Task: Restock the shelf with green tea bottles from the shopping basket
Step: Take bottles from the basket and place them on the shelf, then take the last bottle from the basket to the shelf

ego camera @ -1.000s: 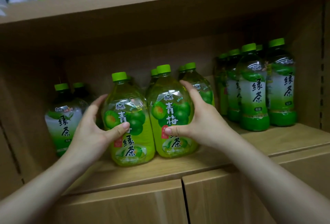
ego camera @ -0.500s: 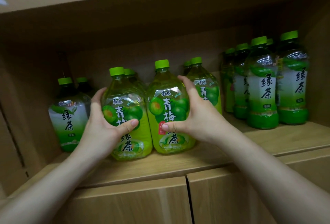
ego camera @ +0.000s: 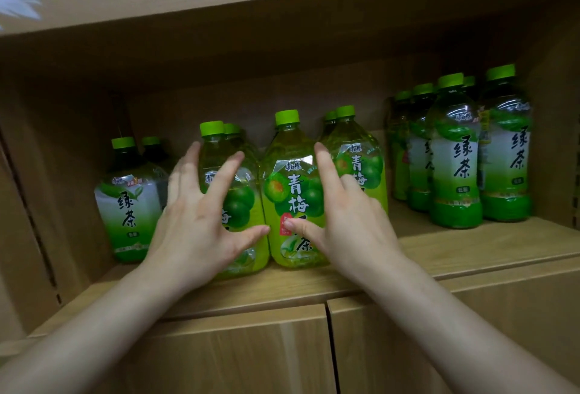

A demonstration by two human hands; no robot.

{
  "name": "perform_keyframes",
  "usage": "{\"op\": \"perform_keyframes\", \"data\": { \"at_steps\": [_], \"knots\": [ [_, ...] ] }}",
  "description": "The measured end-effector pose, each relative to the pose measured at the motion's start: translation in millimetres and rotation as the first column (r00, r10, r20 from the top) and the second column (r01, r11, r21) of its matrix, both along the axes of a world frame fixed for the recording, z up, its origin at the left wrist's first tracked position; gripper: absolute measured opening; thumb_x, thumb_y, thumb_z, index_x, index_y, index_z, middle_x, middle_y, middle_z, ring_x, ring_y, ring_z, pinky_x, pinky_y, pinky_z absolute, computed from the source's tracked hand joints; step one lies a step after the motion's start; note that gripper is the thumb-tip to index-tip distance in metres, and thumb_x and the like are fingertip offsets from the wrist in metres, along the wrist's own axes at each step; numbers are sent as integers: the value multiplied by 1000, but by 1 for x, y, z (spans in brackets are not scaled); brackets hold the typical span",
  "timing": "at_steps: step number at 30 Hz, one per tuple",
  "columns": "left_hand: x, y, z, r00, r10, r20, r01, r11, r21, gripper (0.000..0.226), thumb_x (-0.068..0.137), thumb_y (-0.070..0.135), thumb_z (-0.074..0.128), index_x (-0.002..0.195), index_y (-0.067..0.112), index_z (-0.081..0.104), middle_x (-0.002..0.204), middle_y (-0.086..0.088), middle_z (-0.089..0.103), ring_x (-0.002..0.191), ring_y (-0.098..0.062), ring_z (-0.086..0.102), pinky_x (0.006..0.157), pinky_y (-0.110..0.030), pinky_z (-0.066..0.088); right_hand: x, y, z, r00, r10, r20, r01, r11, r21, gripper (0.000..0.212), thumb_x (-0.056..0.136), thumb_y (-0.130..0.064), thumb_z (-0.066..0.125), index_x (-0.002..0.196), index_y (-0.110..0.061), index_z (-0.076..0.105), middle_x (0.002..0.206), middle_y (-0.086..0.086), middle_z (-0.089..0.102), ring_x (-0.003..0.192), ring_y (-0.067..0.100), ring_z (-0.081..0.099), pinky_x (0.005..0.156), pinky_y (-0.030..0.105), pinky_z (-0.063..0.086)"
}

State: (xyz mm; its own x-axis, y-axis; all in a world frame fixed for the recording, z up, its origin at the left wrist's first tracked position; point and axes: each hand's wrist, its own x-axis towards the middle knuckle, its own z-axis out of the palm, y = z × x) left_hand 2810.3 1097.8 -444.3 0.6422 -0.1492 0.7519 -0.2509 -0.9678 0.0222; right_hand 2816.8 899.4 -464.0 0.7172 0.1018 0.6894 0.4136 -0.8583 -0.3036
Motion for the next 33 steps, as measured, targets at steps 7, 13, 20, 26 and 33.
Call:
{"op": "perform_keyframes", "data": {
  "at_steps": [7, 13, 20, 26, 33],
  "knots": [
    [-4, -15, 3, 995, 100, 21, -101, 993, 56, 106, 57, 80, 48, 147, 28, 26, 156, -21, 10, 144, -38, 10, 108, -63, 27, 2, -18, 8, 964, 230, -131, -225, 973, 55, 111, 81, -36, 73, 147, -44, -16, 120, 3, 54, 97, 17, 58, 88, 34, 49],
    [-28, -64, 7, 943, -245, 224, 192, 953, 233, 59, 79, 36, 68, 133, 18, 51, 148, -15, 37, 133, -34, 38, 103, -48, 40, -18, -54, 18, 888, 408, -211, -357, 902, 244, 84, 83, -29, 72, 149, -39, 21, 137, -7, 51, 122, 13, 54, 103, 29, 43],
    [-65, -191, -6, 632, -771, 75, 746, 632, 212, 19, 87, 24, 56, 98, 18, 71, 97, 2, 70, 87, -23, 66, 67, -40, 55, -128, -172, 41, 885, 216, -412, -217, 975, 46, 32, 77, -43, 64, 108, -34, 67, 85, -7, 73, 76, 4, 68, 75, 31, 57],
    [-99, -316, -52, 328, -943, -59, 941, 321, 104, 18, 82, 19, 57, 91, 16, 72, 86, 2, 72, 80, -20, 66, 69, -33, 51, -236, -293, -1, 821, -87, -564, 150, 986, 67, 50, 59, -72, 63, 106, -53, 60, 89, -13, 75, 79, 9, 72, 80, 33, 56],
    [-182, -447, -145, -69, -963, -261, 984, -23, -177, 26, 79, 23, 48, 87, 17, 72, 80, 5, 70, 72, -8, 61, 68, -20, 46, -398, -380, -77, 658, -350, -667, 575, 805, 144, 24, 83, -34, 66, 107, -29, 67, 90, -4, 76, 82, 9, 70, 79, 32, 55]
  ]
}}
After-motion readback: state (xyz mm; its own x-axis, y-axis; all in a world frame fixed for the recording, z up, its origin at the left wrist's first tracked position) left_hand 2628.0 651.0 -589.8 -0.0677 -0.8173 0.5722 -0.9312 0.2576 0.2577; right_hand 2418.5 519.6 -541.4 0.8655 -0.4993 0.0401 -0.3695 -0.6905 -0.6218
